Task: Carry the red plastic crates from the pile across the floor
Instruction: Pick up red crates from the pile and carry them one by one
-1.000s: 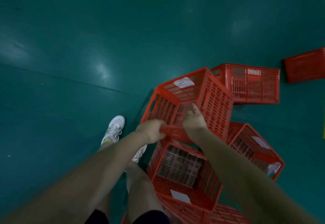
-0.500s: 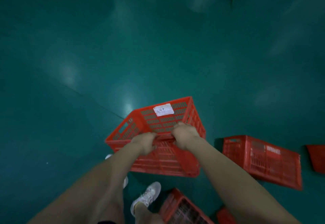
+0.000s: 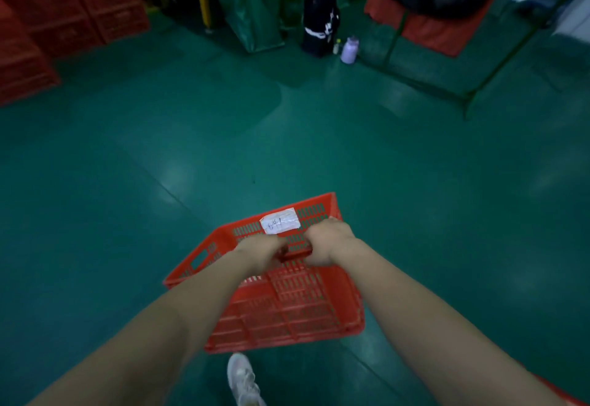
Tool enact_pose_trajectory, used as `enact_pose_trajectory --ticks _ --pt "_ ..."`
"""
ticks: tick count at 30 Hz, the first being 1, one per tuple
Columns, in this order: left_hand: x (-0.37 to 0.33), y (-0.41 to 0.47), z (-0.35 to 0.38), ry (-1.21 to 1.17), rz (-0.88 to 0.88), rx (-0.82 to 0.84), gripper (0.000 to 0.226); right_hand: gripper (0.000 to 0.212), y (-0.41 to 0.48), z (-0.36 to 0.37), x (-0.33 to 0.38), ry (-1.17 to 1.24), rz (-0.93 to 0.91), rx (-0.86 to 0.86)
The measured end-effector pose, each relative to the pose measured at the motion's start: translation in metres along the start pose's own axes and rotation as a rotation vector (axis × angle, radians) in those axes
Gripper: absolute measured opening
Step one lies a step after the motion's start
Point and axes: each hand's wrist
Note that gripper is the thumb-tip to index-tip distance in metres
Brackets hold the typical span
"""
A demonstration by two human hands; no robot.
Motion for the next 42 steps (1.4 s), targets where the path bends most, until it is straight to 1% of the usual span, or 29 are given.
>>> enact_pose_trajectory --ticks 4,6,11,13,15,17,19,21,23,25,27,30,33,35,37,40,42 --pt "0.026 -0.008 -0.064 0.027 0.038 -0.119 0.026 0.033 0.039 -0.052 0.020 -0.001 0.005 -0.026" --pt "0.042 -0.016 -0.091 0.011 0.011 -0.163 0.027 0.034 0.059 -0.080 0.029 -0.009 -0.011 -0.056" --pt "0.078 -0.038 -0.158 0.011 -0.067 -0.283 0.026 0.026 0.103 -0.150 0.064 -0.043 -0.092 -0.168" --pt "0.097 -0.049 -0.180 -0.046 -0.102 -0.353 0.034 0.025 0.121 -0.175 0.075 -0.045 -0.124 -0.228" --pt "0.119 -0.055 -0.199 -0.165 -0.161 -0.444 0.047 0.024 0.143 -0.201 0.081 -0.055 -0.174 -0.284" --pt "0.138 -0.059 -0.219 -0.259 -0.200 -0.526 0.051 0.023 0.164 -0.228 0.084 -0.058 -0.212 -0.320" --pt "0.160 -0.063 -0.243 -0.337 -0.218 -0.568 0.052 0.018 0.187 -0.258 0.082 -0.048 -0.246 -0.363" --pt "0.185 -0.071 -0.266 -0.389 -0.256 -0.532 0.054 0.018 0.209 -0.286 0.074 -0.021 -0.266 -0.391" --pt "0.215 -0.081 -0.289 -0.363 -0.349 -0.456 0.054 0.026 0.236 -0.315 0.066 0.016 -0.283 -0.420" --pt "0.242 -0.084 -0.308 -0.336 -0.462 -0.376 0.047 0.032 0.262 -0.342 0.058 0.037 -0.303 -0.433" --pt "0.259 -0.077 -0.328 -0.359 -0.525 -0.345 0.040 0.033 0.288 -0.369 0.051 0.045 -0.325 -0.450" --pt "0.270 -0.056 -0.367 -0.337 -0.553 -0.380 0.036 0.030 0.322 -0.407 0.037 0.031 -0.347 -0.455" --pt "0.274 -0.035 -0.409 -0.268 -0.569 -0.422 0.033 0.023 0.359 -0.438 0.020 0.018 -0.366 -0.397" --pt "0.276 -0.023 -0.434 -0.245 -0.574 -0.424 0.030 0.026 0.381 -0.455 0.017 -0.029 -0.428 -0.356" --pt "0.278 -0.013 -0.457 -0.220 -0.569 -0.425 0.028 0.028 0.399 -0.468 0.021 -0.118 -0.513 -0.353" --pt "0.287 -0.001 -0.485 -0.171 -0.570 -0.433 0.026 0.019 0.425 -0.485 0.035 -0.173 -0.634 -0.390" --pt "0.296 0.000 -0.500 -0.137 -0.575 -0.442 0.026 0.013 0.438 -0.497 0.042 -0.166 -0.678 -0.380"
Point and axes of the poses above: each hand's wrist, its own y-axis towards the middle knuckle, its own z-axis out of the palm, x = y × z, and after that the axes turned 15 degrees about -y, right-handed
